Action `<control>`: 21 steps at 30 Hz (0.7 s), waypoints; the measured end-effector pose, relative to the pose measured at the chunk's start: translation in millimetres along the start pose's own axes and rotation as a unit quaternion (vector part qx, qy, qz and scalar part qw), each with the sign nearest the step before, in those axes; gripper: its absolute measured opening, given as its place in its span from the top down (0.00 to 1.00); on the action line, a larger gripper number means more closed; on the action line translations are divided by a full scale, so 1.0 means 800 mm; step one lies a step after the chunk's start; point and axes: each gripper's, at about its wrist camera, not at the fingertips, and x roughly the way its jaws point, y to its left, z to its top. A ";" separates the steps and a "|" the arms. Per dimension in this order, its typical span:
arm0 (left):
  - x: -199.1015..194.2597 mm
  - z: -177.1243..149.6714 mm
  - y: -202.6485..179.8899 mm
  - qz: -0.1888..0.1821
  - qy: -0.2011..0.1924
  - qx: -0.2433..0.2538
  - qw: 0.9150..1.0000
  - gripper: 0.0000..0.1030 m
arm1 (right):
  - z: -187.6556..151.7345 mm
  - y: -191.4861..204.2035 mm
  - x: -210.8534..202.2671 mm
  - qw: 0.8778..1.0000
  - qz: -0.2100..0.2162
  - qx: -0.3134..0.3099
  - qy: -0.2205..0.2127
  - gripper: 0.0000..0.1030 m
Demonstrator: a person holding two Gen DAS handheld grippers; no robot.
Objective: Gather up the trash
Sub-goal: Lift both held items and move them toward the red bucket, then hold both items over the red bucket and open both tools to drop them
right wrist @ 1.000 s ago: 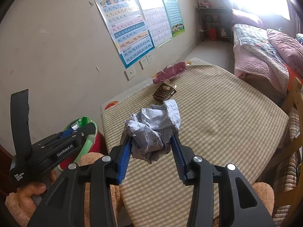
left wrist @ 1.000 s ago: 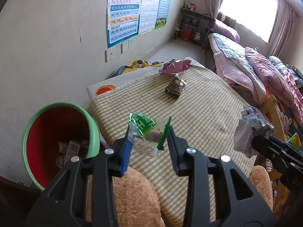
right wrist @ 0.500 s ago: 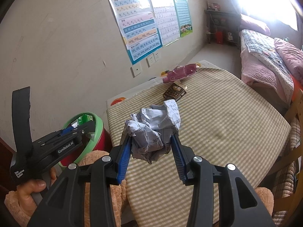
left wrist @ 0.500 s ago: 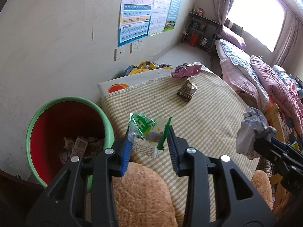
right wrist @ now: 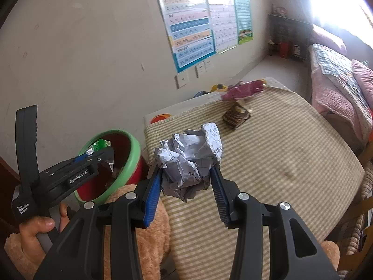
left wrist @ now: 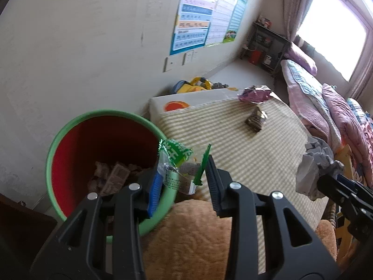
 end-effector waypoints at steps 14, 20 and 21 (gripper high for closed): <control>-0.004 0.001 0.058 0.033 -0.006 -0.040 0.999 0.67 | 0.012 0.035 0.017 0.999 0.020 -0.030 0.008 0.60; -0.002 -0.001 0.069 0.039 -0.003 -0.047 0.998 0.67 | 0.018 0.047 0.027 0.999 0.030 -0.038 0.014 0.60; -0.002 -0.001 0.071 0.040 -0.003 -0.049 0.998 0.67 | 0.019 0.050 0.028 0.999 0.031 -0.040 0.014 0.60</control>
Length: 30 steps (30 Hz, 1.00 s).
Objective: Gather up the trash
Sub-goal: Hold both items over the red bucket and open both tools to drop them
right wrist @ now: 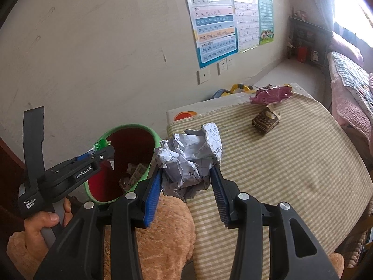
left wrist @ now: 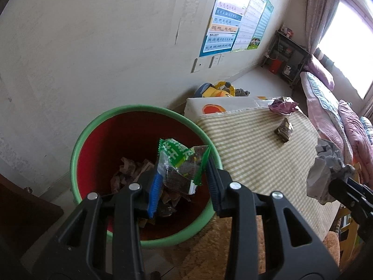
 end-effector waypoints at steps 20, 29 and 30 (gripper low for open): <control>0.016 -0.002 0.031 0.012 0.014 -0.023 1.000 0.67 | 0.009 0.027 0.027 1.000 0.019 -0.019 0.013 0.60; 0.024 -0.005 0.045 0.020 0.021 -0.034 0.999 0.67 | 0.019 0.041 0.038 0.999 0.029 -0.029 0.014 0.60; 0.025 -0.005 0.048 0.022 0.022 -0.036 0.999 0.67 | 0.020 0.043 0.039 0.999 0.031 -0.031 0.014 0.60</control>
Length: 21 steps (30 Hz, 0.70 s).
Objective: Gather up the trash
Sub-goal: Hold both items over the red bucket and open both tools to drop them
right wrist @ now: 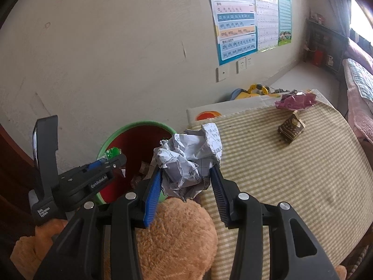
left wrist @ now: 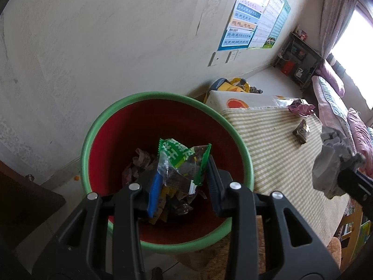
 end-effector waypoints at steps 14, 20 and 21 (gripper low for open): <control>0.017 -0.005 0.024 0.008 0.017 -0.023 1.000 0.67 | 0.023 0.025 0.034 0.999 0.026 -0.017 0.014 0.60; 0.024 -0.005 0.030 0.011 0.023 -0.034 0.999 0.67 | 0.030 0.043 0.052 0.998 0.043 -0.031 0.025 0.59; 0.024 -0.005 0.030 0.012 0.023 -0.034 0.999 0.67 | 0.030 0.045 0.056 0.998 0.046 -0.031 0.027 0.58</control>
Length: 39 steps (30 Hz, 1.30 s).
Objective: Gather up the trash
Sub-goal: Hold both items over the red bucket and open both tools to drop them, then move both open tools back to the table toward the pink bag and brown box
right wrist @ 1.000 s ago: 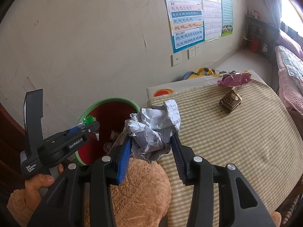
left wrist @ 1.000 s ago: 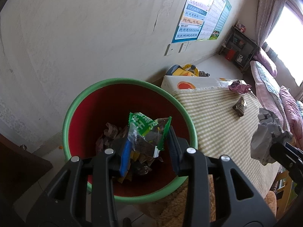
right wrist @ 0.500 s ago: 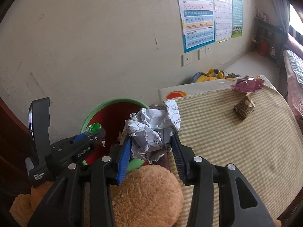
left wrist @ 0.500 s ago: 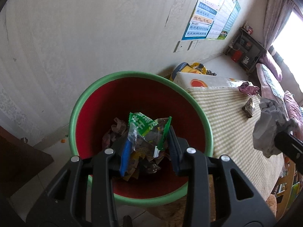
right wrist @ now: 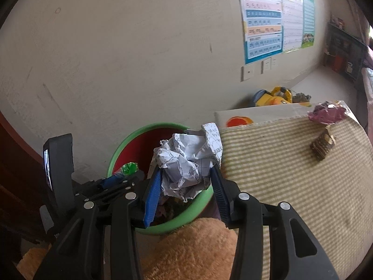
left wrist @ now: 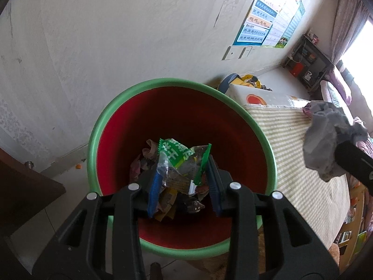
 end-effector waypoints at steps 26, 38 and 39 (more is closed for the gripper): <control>0.003 -0.003 0.003 0.030 -0.007 0.003 1.000 0.26 | 0.027 -0.351 0.093 0.916 -0.240 0.319 0.028 0.27; -0.005 0.001 -0.068 0.025 -0.017 0.078 0.996 0.26 | -0.042 -0.352 0.029 0.947 -0.094 0.306 0.005 0.94; -0.004 0.001 -0.082 0.020 -0.020 0.092 0.995 0.26 | -0.059 -0.349 0.016 0.948 -0.090 0.304 0.007 0.94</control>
